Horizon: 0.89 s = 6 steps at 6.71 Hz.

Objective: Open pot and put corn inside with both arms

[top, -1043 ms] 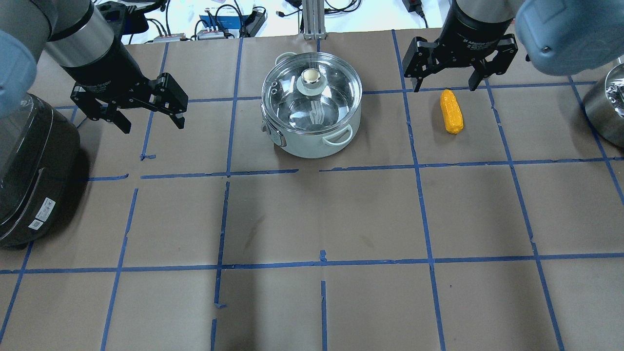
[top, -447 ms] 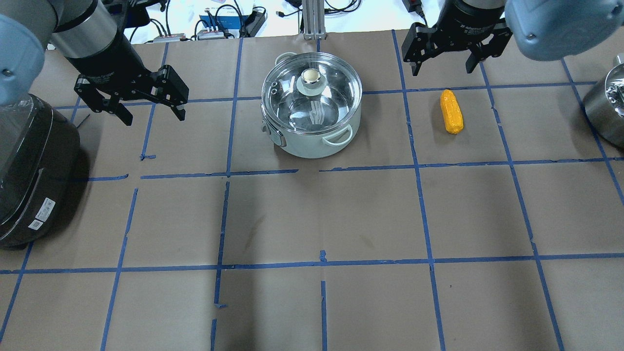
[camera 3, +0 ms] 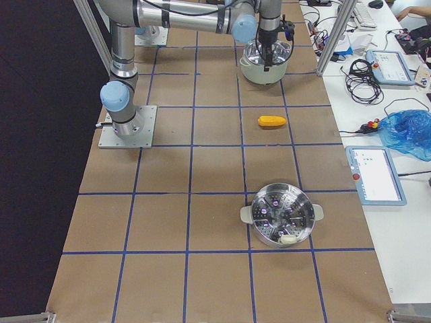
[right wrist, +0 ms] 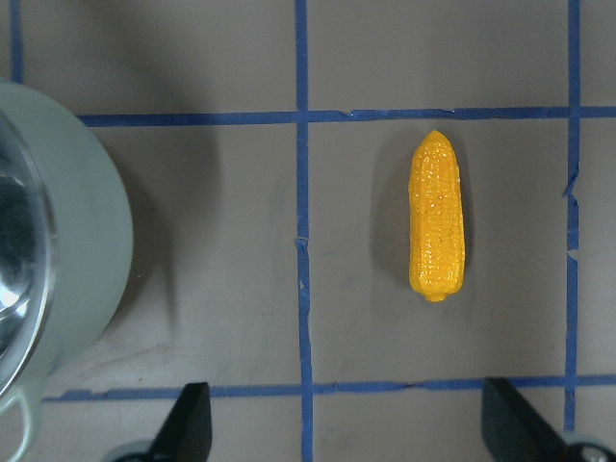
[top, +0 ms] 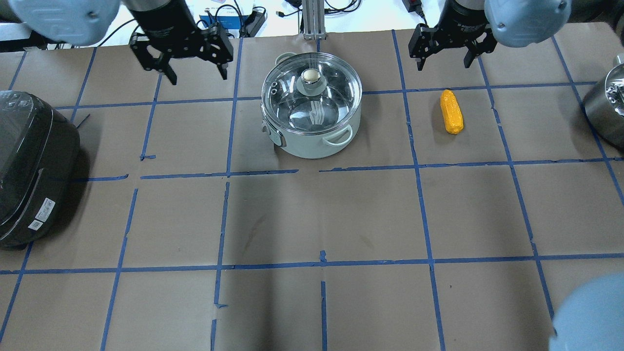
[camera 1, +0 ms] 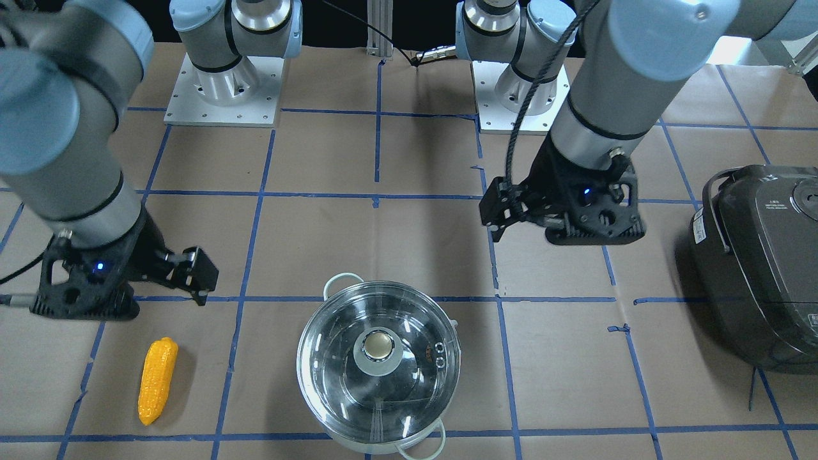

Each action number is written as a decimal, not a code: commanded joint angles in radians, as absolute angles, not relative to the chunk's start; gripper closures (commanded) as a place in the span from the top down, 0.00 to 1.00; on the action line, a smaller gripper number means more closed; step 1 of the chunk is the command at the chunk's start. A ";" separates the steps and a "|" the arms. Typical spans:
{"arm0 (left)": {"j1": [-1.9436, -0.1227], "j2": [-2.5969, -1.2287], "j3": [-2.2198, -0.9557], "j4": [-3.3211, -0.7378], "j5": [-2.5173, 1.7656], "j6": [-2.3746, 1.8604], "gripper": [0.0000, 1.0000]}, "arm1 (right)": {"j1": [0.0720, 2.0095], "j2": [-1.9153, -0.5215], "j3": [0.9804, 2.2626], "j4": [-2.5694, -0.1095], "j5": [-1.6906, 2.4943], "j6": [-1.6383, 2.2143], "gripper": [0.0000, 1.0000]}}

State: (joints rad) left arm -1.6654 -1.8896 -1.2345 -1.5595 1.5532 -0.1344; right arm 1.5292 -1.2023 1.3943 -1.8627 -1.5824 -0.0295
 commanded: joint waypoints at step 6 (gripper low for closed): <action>-1.855 -2.270 -0.962 -1.390 1.514 -0.368 1.00 | 1.382 -0.934 1.536 -2.180 -1.536 -0.156 0.60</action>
State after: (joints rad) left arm -1.8420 -2.2634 -0.9576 -1.3930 1.5197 -0.3581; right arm 1.3844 -0.9392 1.5318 -2.1749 -1.5530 -0.1524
